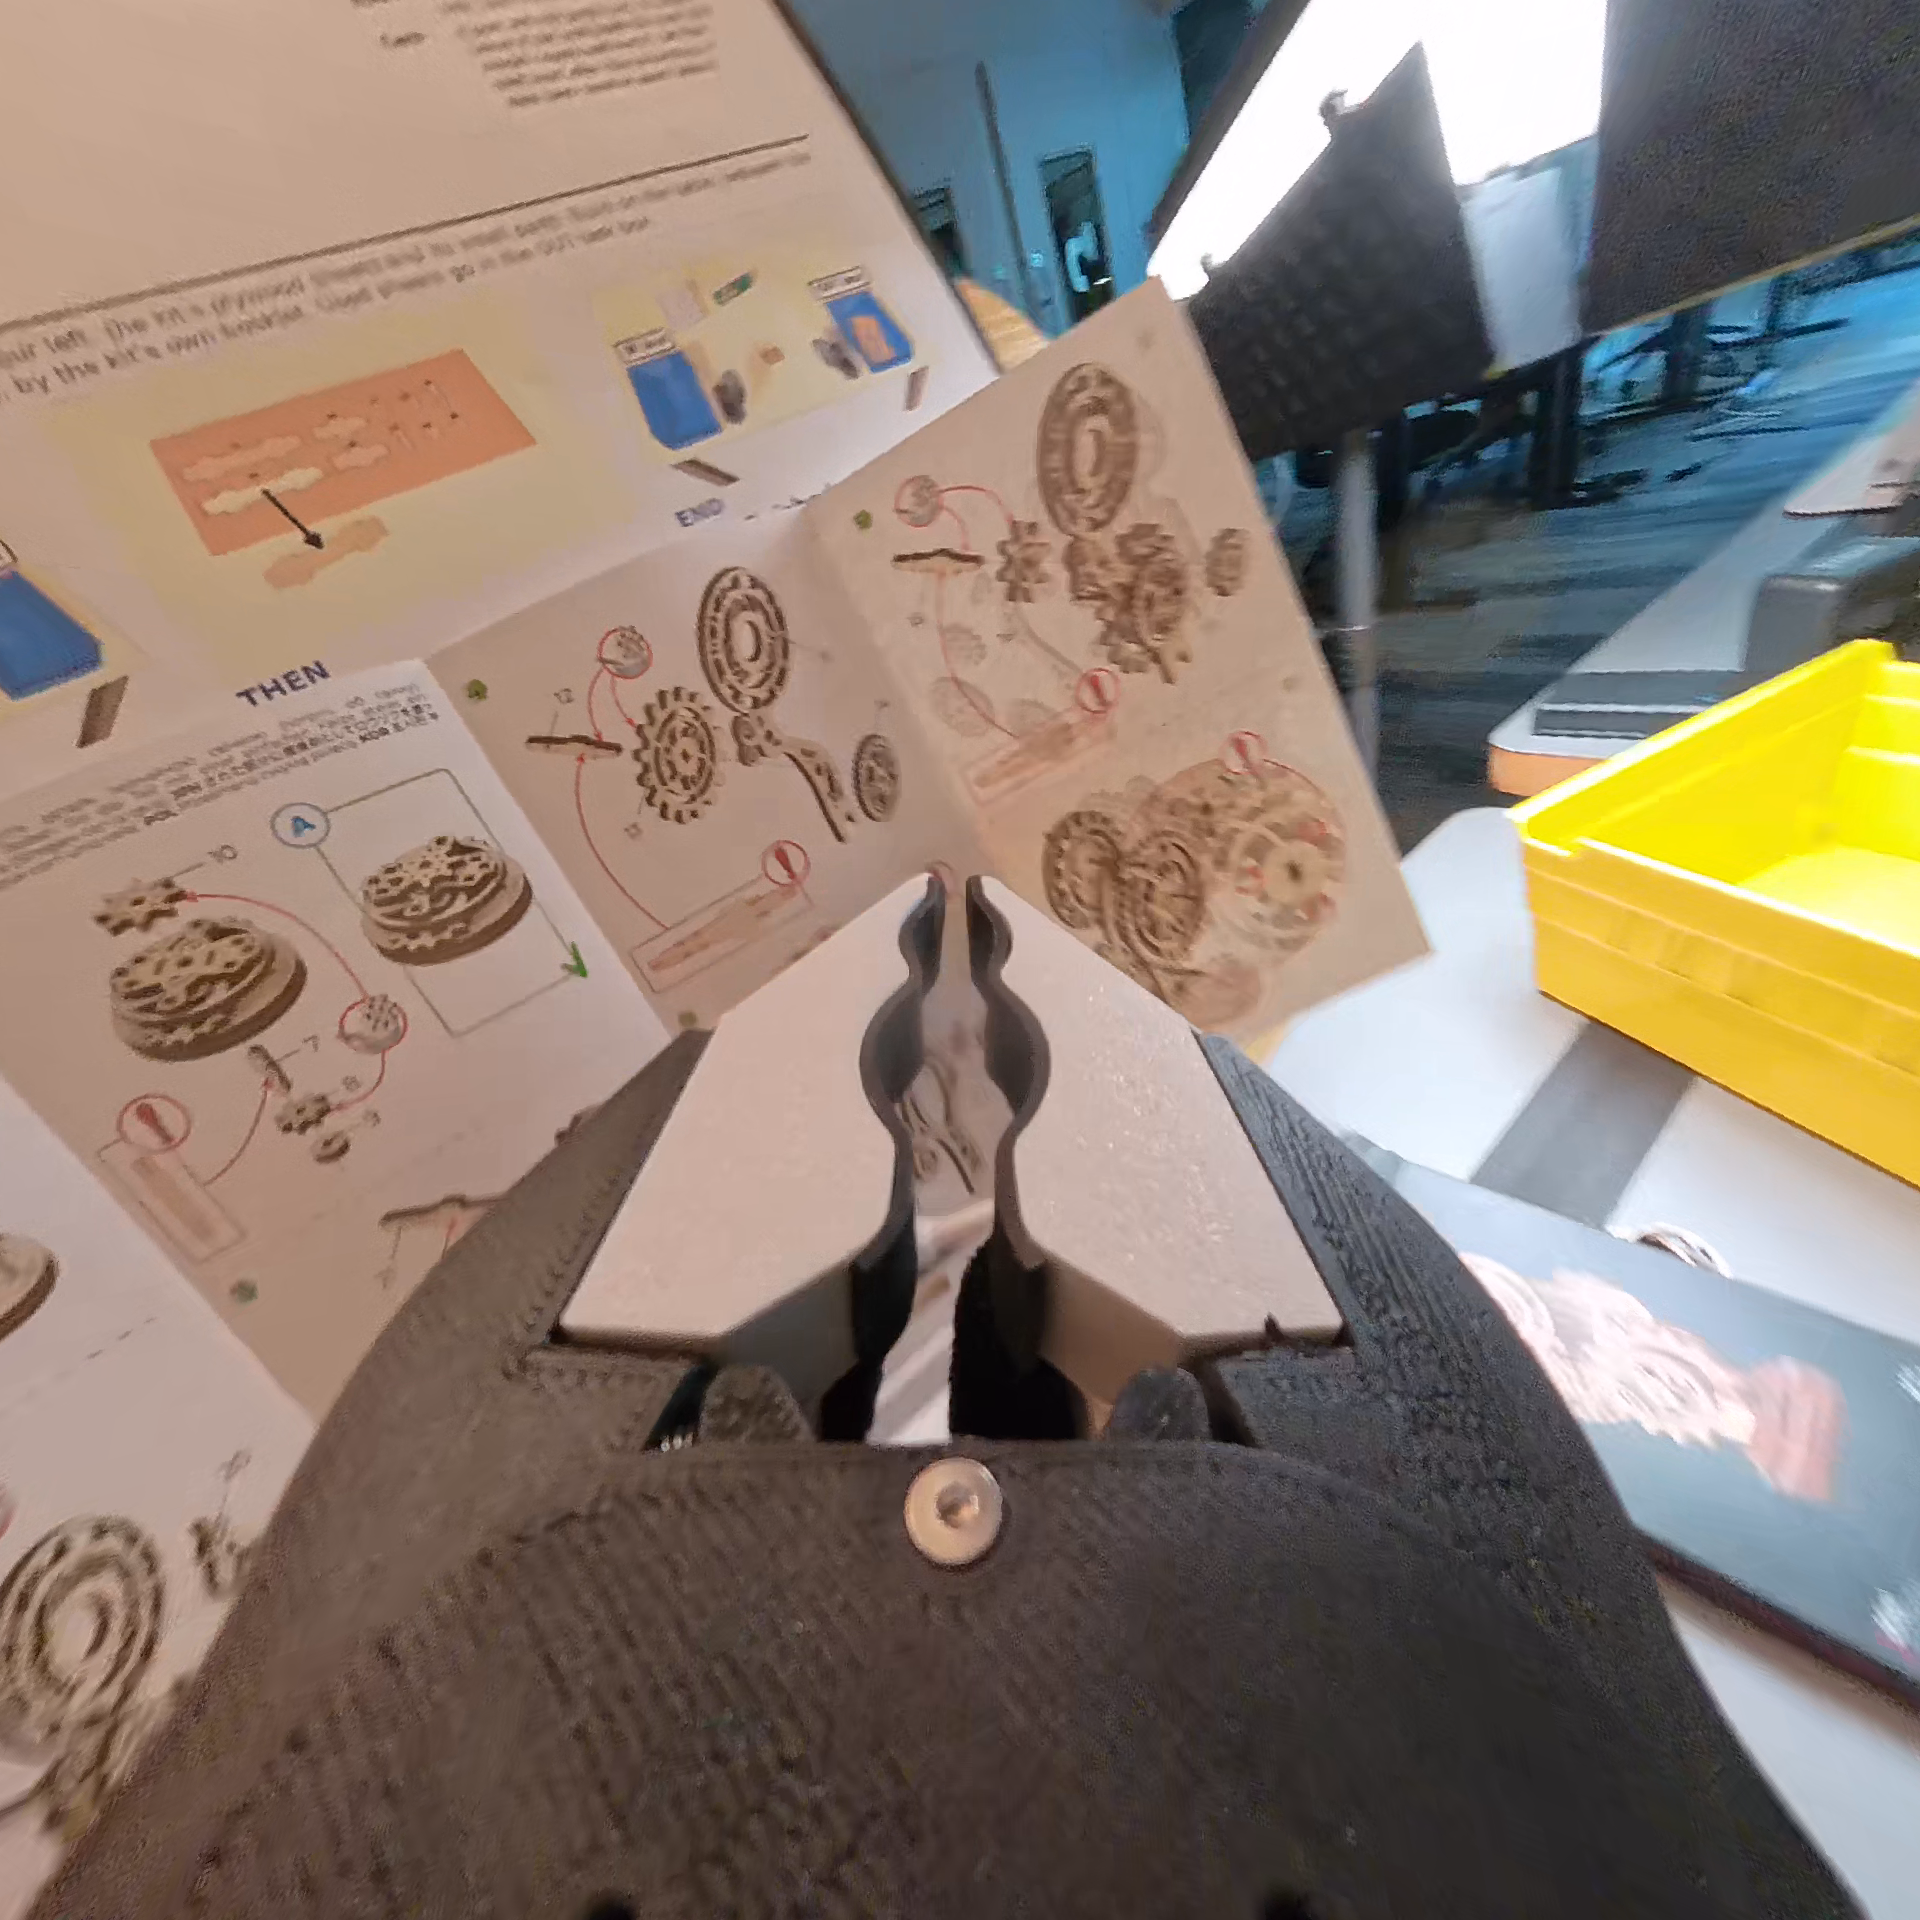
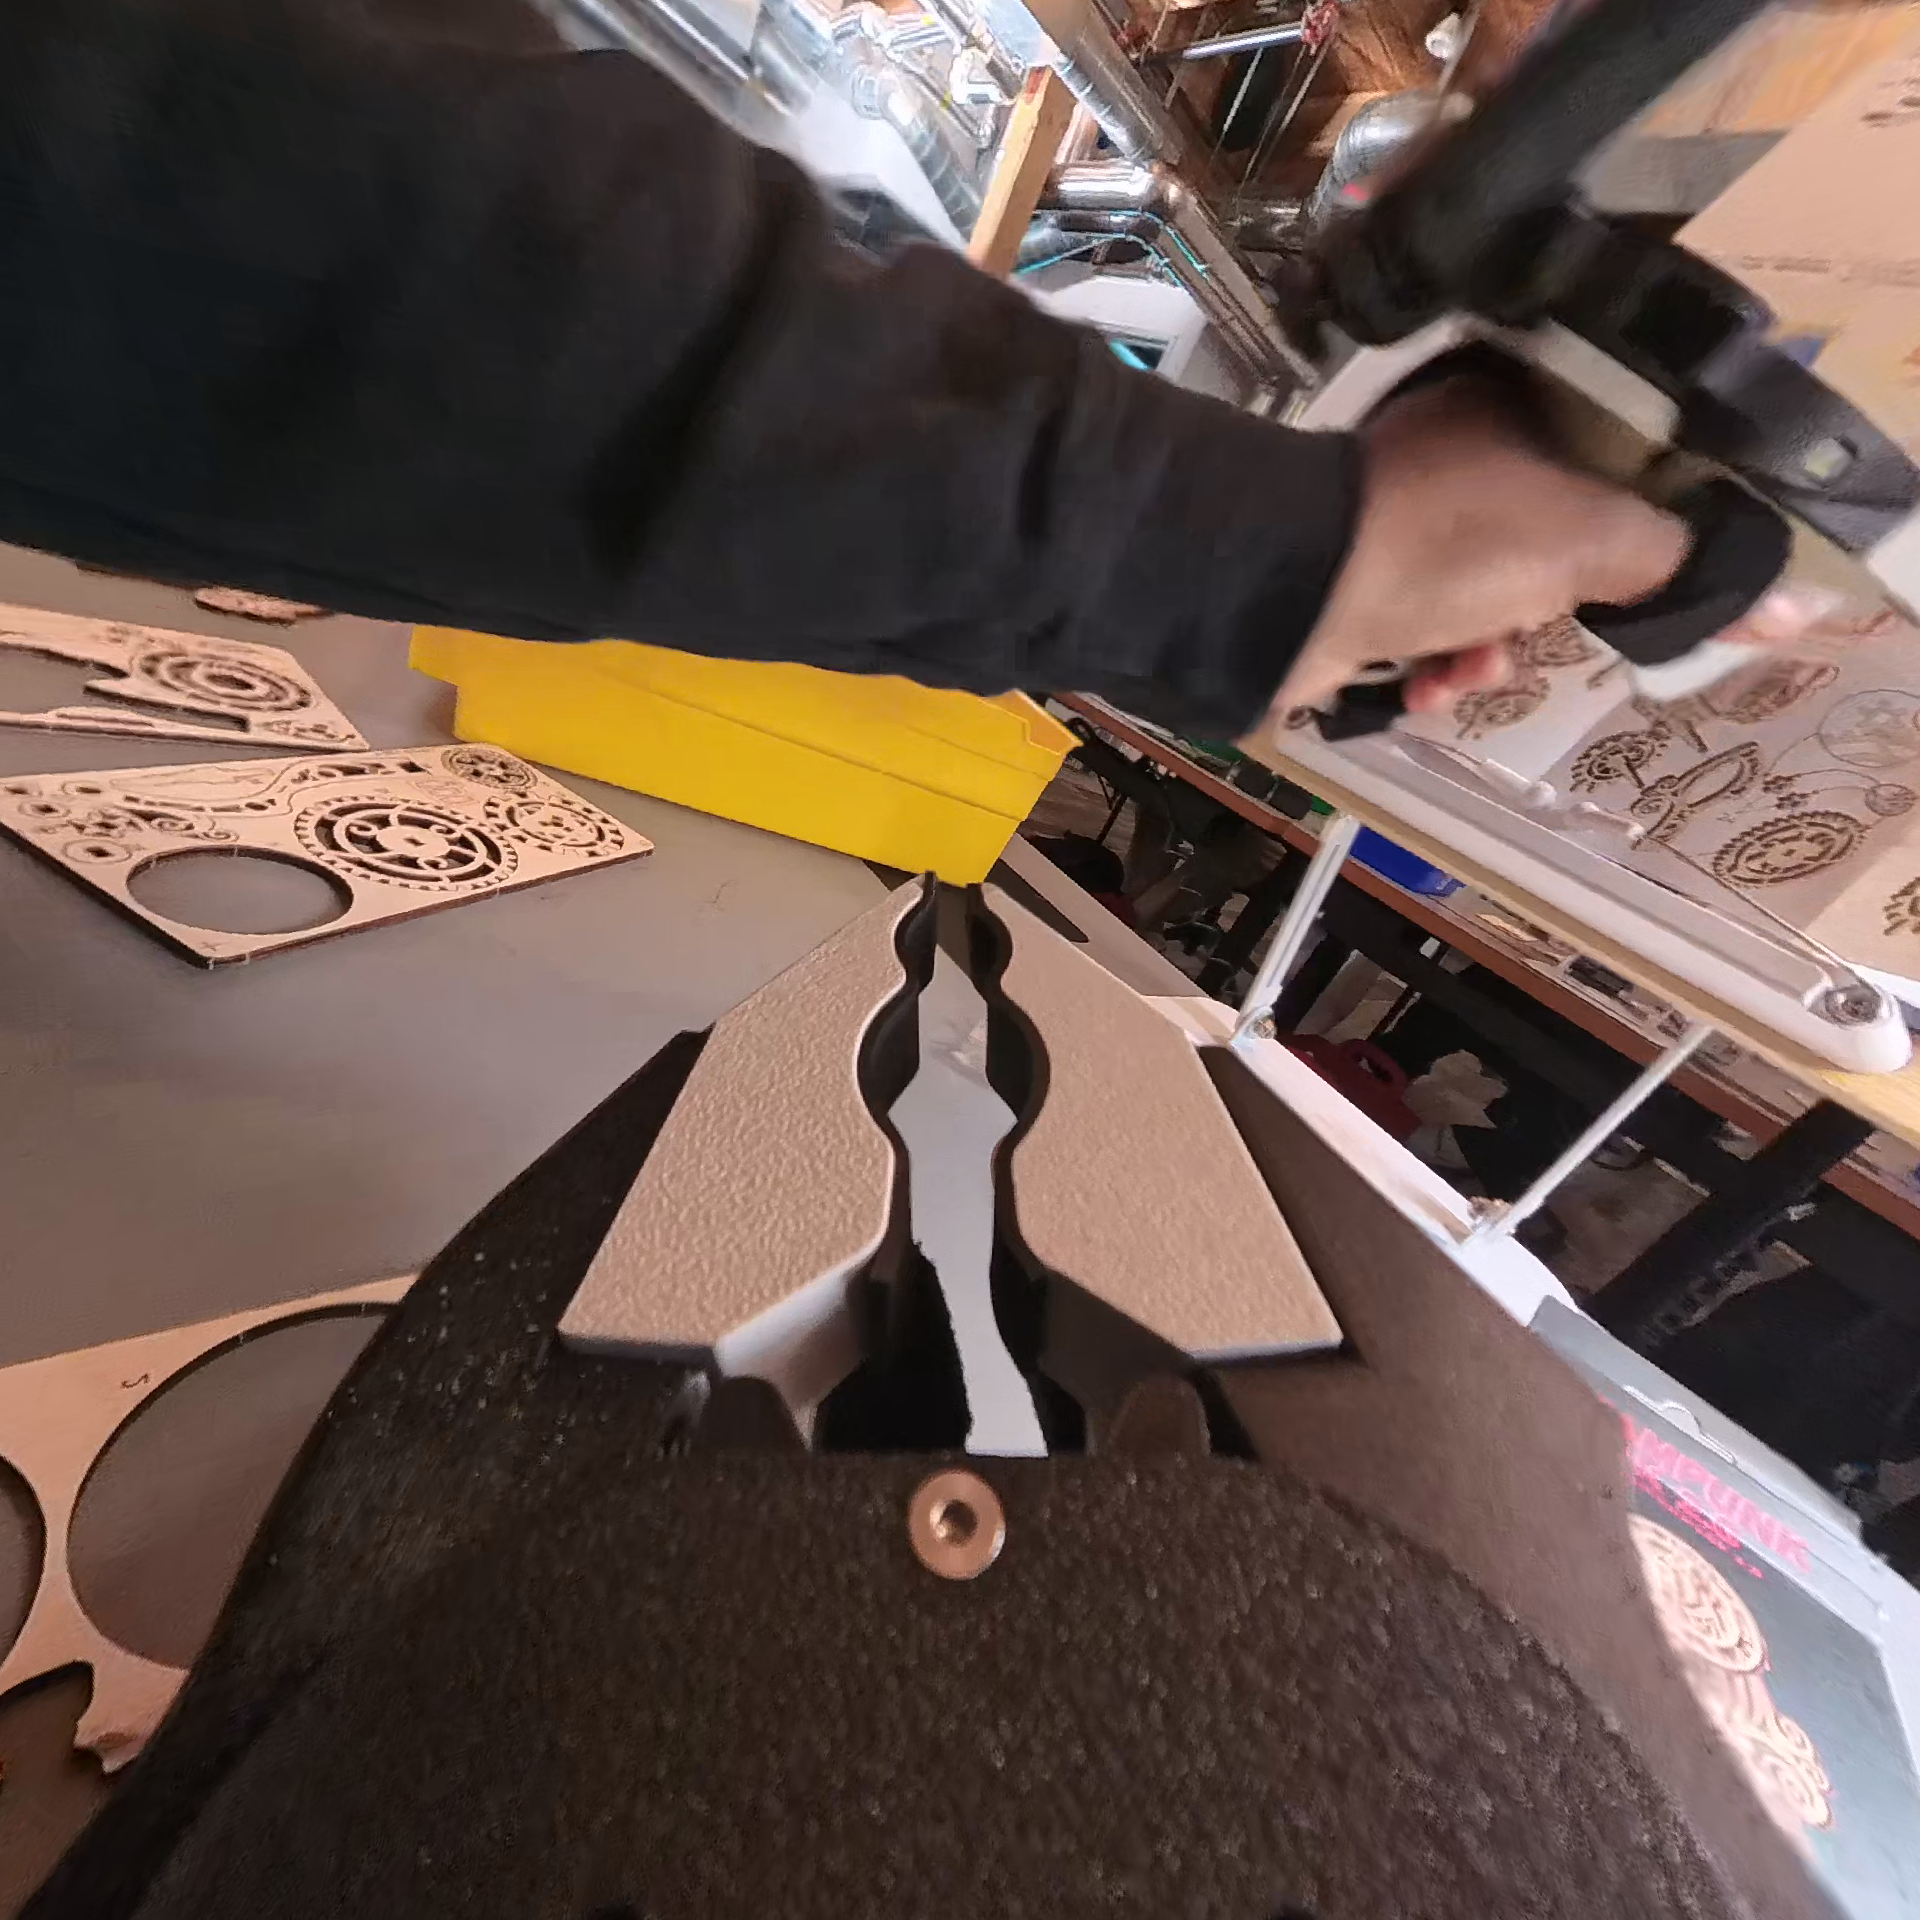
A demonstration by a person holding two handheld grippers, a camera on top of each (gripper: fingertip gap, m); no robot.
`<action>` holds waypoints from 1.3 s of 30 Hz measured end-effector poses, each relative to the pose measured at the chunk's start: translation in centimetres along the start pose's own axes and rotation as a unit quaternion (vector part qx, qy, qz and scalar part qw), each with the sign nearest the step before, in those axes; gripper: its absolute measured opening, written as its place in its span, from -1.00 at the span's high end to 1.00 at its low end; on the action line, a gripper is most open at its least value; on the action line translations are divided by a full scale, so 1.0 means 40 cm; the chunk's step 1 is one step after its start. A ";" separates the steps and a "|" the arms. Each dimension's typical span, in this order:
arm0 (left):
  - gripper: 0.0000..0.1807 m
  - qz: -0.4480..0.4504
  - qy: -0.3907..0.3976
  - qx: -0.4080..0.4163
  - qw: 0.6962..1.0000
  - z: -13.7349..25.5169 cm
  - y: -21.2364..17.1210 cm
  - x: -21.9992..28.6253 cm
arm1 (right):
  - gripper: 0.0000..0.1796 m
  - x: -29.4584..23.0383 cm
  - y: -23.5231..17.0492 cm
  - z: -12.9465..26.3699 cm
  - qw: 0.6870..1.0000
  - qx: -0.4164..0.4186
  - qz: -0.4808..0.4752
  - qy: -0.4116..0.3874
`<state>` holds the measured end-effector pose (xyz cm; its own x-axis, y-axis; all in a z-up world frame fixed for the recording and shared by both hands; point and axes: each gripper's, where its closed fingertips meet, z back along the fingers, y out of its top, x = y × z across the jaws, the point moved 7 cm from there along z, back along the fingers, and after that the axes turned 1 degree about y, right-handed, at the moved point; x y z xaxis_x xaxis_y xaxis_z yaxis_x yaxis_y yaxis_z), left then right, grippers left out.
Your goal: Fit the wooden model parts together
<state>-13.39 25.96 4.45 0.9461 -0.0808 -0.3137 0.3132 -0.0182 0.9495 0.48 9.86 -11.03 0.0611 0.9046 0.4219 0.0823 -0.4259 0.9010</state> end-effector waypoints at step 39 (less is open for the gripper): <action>0.50 0.104 -0.155 -0.143 0.972 0.839 -0.337 0.349 | 0.35 -0.153 -0.024 0.170 0.806 -0.538 -0.246 0.038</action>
<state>-7.19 -8.38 -12.47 0.9350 -0.3504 -0.0551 0.1693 0.3044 0.9374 6.79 4.61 -15.17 0.2202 0.9744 -0.0445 -0.8335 0.2117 0.5104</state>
